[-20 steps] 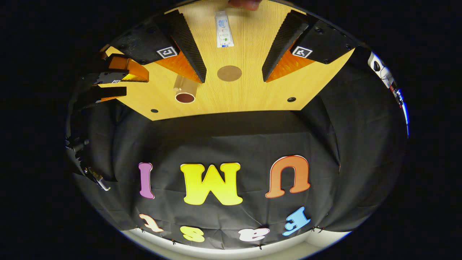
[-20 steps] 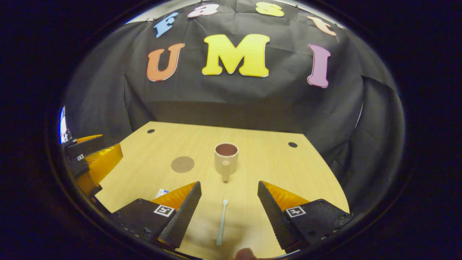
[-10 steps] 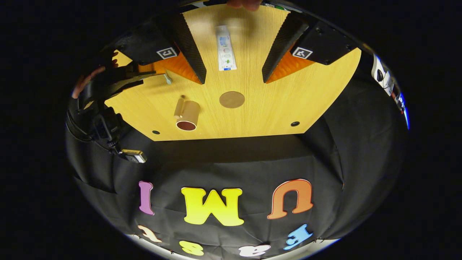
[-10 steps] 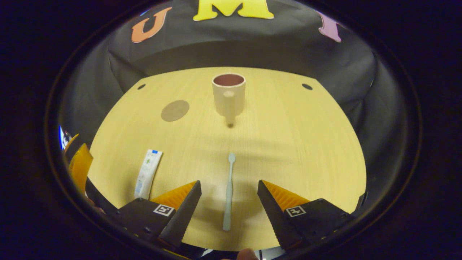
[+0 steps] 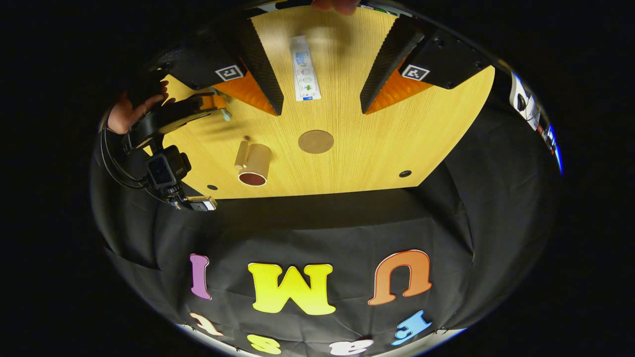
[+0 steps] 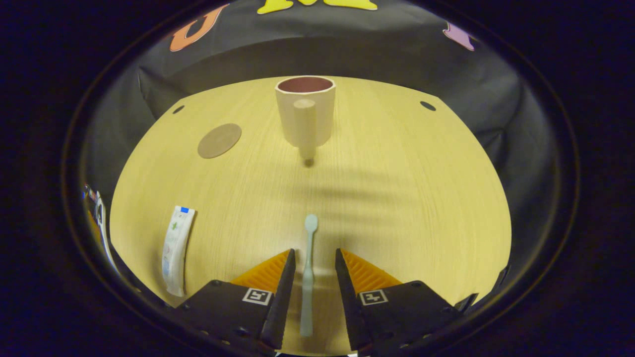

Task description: Put the toothbrush and toothpaste on the desktop into the cup, then pick up the cup and place it on the coaster on the desktop.

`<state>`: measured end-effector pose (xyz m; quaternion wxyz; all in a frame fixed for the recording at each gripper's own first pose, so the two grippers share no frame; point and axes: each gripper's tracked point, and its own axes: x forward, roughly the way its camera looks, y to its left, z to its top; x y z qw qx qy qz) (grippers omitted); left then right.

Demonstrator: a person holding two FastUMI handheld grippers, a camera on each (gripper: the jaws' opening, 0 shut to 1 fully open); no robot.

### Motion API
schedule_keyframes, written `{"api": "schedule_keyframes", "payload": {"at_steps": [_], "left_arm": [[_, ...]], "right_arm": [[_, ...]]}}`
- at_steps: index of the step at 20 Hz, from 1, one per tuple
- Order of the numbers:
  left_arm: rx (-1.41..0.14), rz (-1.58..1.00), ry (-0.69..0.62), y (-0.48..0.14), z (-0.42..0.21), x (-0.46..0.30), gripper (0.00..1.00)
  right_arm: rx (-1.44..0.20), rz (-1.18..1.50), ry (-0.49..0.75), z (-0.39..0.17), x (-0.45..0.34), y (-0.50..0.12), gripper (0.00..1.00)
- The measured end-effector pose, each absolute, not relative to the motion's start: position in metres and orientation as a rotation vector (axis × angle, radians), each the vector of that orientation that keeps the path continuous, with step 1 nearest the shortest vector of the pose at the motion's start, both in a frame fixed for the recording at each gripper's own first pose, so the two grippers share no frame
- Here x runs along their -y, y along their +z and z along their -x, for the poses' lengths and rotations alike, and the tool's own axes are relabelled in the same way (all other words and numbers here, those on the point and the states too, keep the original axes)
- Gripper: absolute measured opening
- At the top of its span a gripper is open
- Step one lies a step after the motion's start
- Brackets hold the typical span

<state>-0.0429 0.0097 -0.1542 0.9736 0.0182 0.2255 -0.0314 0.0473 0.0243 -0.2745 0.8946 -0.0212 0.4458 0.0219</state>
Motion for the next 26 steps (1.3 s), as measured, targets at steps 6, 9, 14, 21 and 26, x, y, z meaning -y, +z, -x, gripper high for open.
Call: {"api": "schedule_keyframes", "payload": {"at_steps": [6, 9, 14, 21, 26], "left_arm": [[-0.472, -0.038, -0.066, -0.157, 0.04, -0.012, 1.0], [-0.476, -0.034, -0.063, -0.159, 0.041, -0.012, 0.99], [-0.539, -0.005, -0.069, -0.178, 0.048, -0.009, 0.99], [-0.722, 0.025, -0.081, -0.247, 0.062, 0.007, 0.99], [-0.787, 0.045, -0.063, -0.278, 0.064, 0.012, 0.98]], "right_arm": [[-0.93, 0.063, 0.024, -0.046, -0.025, -0.279, 0.31], [-0.935, 0.089, 0.026, -0.046, -0.025, -0.281, 0.13], [-0.934, 0.055, 0.025, -0.049, -0.023, -0.28, 0.02], [-0.915, 0.018, 0.036, -0.047, -0.028, -0.268, 0.0], [-0.889, -0.003, 0.04, -0.046, -0.028, -0.252, 0.0]]}}
